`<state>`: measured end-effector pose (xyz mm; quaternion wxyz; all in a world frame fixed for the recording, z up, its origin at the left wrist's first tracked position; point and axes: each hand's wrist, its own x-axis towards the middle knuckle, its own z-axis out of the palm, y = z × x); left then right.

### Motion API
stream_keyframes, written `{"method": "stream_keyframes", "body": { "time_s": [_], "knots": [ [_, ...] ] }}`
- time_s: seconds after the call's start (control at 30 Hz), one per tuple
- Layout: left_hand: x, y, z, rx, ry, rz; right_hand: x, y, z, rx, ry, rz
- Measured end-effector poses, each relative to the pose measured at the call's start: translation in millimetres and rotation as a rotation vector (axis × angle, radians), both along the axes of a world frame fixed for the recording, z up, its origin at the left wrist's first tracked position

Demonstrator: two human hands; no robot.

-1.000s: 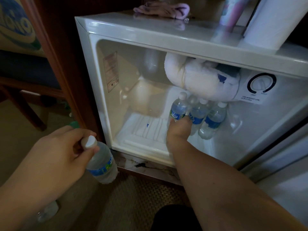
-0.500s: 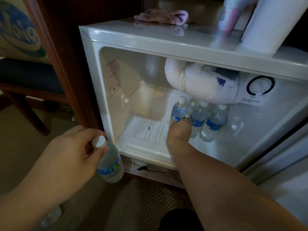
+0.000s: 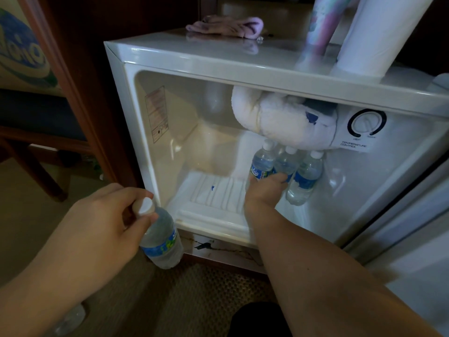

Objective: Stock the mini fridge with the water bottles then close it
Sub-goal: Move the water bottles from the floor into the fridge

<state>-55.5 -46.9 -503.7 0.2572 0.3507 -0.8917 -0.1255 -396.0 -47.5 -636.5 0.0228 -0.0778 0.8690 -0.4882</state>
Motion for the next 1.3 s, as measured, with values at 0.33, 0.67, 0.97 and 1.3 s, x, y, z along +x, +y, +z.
{"method": "stream_keyframes", "body": {
  "time_s": [0.33,0.67,0.97,1.3],
  "knots": [
    [-8.1,-2.2,3.0,-0.011,-0.039,0.005,4.4,5.0,3.4,0.024,0.026,-0.016],
    [-76.8,-16.7,0.8,0.023,0.086,0.087,20.0,23.1,1.9,0.082,0.012,0.016],
    [-173.5,-55.6,-15.7,0.054,0.086,0.087,54.0,75.1,40.3,0.248,0.034,0.328],
    [-255.3,-77.9,-43.1,0.106,0.043,0.044,78.3,113.1,53.8,0.394,0.018,0.620]
  ]
}}
